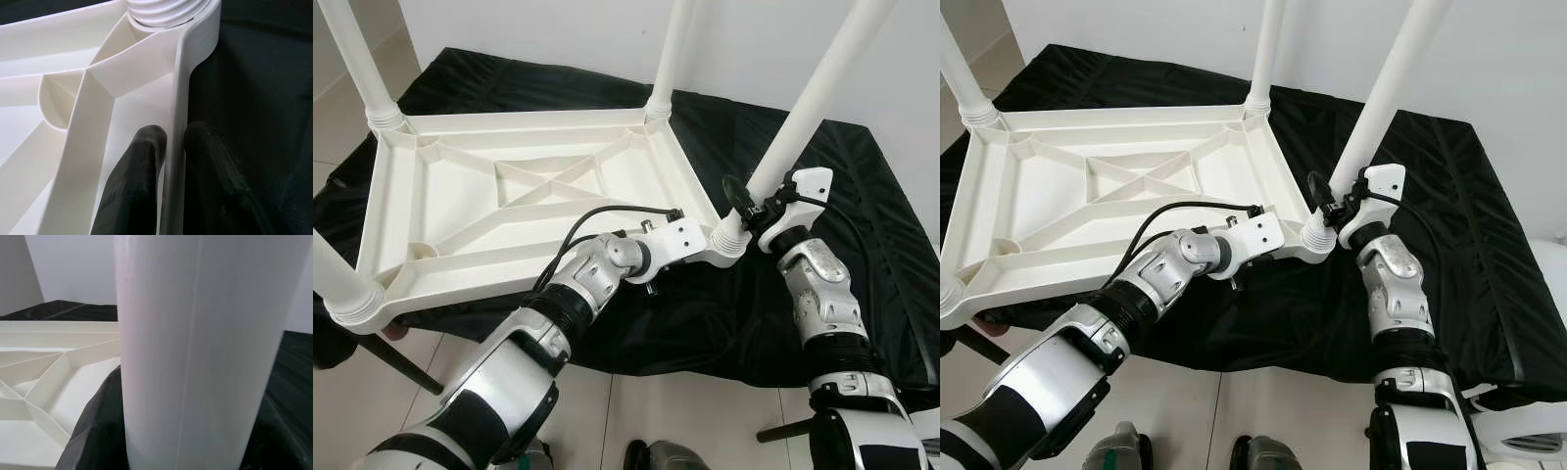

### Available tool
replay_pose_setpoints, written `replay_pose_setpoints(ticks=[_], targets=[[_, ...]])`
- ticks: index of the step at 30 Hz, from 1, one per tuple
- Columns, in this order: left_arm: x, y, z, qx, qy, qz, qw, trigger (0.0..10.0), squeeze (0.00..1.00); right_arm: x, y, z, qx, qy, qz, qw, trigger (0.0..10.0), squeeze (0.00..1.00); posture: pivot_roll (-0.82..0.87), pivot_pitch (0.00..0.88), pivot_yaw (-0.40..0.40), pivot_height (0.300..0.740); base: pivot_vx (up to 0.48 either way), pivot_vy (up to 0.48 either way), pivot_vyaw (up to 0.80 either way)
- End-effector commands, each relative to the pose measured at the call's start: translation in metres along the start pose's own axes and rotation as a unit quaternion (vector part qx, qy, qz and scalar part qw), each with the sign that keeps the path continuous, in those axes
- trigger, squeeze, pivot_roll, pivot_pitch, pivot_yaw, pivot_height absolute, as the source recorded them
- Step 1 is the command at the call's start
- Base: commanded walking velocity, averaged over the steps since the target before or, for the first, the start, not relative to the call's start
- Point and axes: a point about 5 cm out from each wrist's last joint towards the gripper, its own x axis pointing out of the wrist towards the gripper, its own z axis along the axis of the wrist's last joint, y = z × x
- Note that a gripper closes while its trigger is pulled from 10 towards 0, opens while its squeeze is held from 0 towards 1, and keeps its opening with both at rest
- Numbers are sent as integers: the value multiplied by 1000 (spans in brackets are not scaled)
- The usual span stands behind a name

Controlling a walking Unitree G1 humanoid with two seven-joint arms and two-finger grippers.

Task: Building children table

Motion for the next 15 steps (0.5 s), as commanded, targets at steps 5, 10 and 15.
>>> replay_pose_setpoints(ticks=[5, 10, 15], targets=[[1, -7, -14, -13, 27, -19, 999, 10000, 0, -10, 9, -30, 29, 61, -11, 998, 10000, 0, 25, 50, -65, 740, 0, 0, 0], [1, -7, -14, -13, 27, -19, 999, 10000, 0, -11, 16, -29, 31, 55, -17, 998, 10000, 0, 23, 51, -65, 740, 0, 0, 0], [1, -7, -13, -13, 27, -19, 999, 10000, 0, -11, 18, -29, 30, 52, -20, 998, 10000, 0, 23, 51, -66, 740, 0, 0, 0]])
